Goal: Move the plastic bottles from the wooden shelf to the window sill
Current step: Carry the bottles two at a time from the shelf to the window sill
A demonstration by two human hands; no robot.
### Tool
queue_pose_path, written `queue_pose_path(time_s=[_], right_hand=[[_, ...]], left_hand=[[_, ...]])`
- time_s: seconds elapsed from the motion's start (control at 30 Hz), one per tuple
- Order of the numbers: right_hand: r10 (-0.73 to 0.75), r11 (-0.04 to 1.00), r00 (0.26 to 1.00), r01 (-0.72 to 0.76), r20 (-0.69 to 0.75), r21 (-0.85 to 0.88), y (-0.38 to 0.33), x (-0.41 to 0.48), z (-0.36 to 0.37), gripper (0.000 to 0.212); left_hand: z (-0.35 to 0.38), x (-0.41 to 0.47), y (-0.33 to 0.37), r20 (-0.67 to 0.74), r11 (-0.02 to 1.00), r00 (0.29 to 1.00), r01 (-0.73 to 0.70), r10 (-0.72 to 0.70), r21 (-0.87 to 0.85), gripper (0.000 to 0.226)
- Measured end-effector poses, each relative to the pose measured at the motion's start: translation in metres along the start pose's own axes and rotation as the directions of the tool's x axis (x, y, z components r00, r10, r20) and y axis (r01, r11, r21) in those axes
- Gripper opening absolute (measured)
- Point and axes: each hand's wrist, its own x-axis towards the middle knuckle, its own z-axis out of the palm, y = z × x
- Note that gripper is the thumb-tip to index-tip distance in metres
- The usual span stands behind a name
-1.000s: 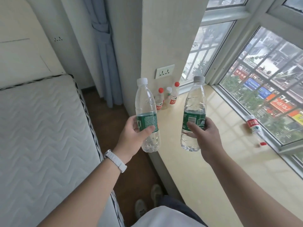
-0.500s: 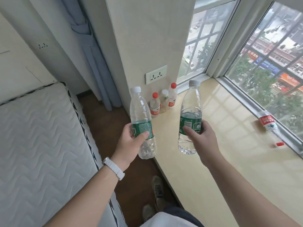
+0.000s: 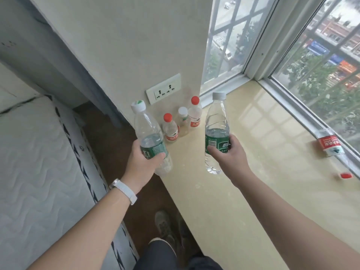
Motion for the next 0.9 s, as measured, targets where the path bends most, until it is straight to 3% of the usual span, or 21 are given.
queue_pose_path(time_s=[0.33, 0.67, 0.9], right_hand=[[0.074, 0.985, 0.995, -0.084, -0.070, -0.150, 0.061, 0.068, 0.029, 0.043], [0.021, 0.960, 0.981, -0.075, -0.195, -0.271, 0.108, 0.130, 0.056, 0.050], [0.003, 0.960, 0.982, -0.055, -0.187, -0.274, 0.124, 0.158, 0.068, 0.052]], left_hand=[[0.033, 0.069, -0.073, -0.130, 0.997, 0.992, 0.012, -0.002, 0.078, 0.057], [0.081, 0.122, -0.137, -0.267, 0.997, 0.963, 0.001, 0.019, 0.075, 0.061], [0.102, 0.137, -0.157, -0.341, 0.997, 0.940, 0.032, -0.004, 0.074, 0.076]])
